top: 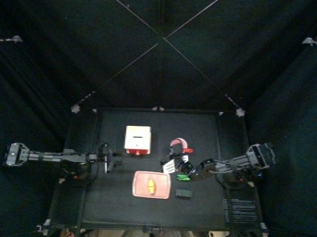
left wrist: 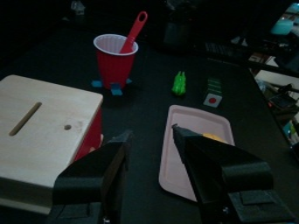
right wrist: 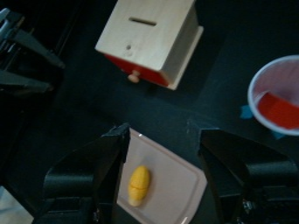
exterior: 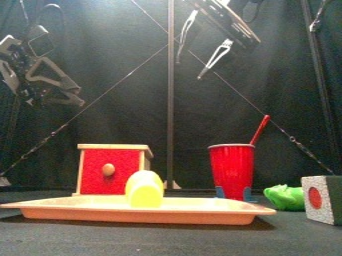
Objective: Grab knife
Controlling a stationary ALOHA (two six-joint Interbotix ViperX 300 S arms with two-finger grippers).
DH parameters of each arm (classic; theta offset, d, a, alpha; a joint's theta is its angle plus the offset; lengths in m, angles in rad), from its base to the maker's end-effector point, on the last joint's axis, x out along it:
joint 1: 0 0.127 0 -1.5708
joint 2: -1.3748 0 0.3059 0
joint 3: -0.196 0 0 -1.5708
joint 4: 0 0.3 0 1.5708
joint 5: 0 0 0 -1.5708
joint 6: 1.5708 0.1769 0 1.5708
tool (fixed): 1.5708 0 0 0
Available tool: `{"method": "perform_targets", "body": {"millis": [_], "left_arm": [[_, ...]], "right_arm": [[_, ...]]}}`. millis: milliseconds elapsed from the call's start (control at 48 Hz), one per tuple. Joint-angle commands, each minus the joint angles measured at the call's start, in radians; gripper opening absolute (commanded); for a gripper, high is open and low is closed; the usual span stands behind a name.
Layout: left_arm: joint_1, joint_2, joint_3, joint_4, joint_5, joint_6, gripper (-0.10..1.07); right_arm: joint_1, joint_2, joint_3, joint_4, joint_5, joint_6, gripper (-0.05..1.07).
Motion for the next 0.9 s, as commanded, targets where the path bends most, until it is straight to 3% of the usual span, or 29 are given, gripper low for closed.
{"method": "perform_targets", "body": {"millis": [0, 312, 479, 750, 875], "left_arm": [[0.002, -0.014, -0.014, -0.002, -0.011, 0.003, 0.81], [0.017, -0.031, 0.0, 0.009, -0.011, 0.009, 0.81], [0.035, -0.034, -0.041, 0.028, -0.015, 0.002, 0.81], [0.028, -0.034, -0.057, -0.051, -0.006, -0.005, 0.81], [0.023, -0.034, -0.051, -0.067, -0.006, 0.0, 0.81]], "right_arm": [[-0.087, -0.083, 0.008, 0.057, 0.017, -0.124, 0.88], [-0.333, -0.282, 0.092, 0.331, 0.044, -0.522, 0.88], [-0.379, -0.345, 0.153, 0.494, 0.043, -0.657, 0.88], [-0.486, -0.433, 0.293, 0.747, 0.043, -0.758, 0.88], [-0.517, -0.453, 0.319, 0.775, 0.043, -0.77, 0.88]]}}
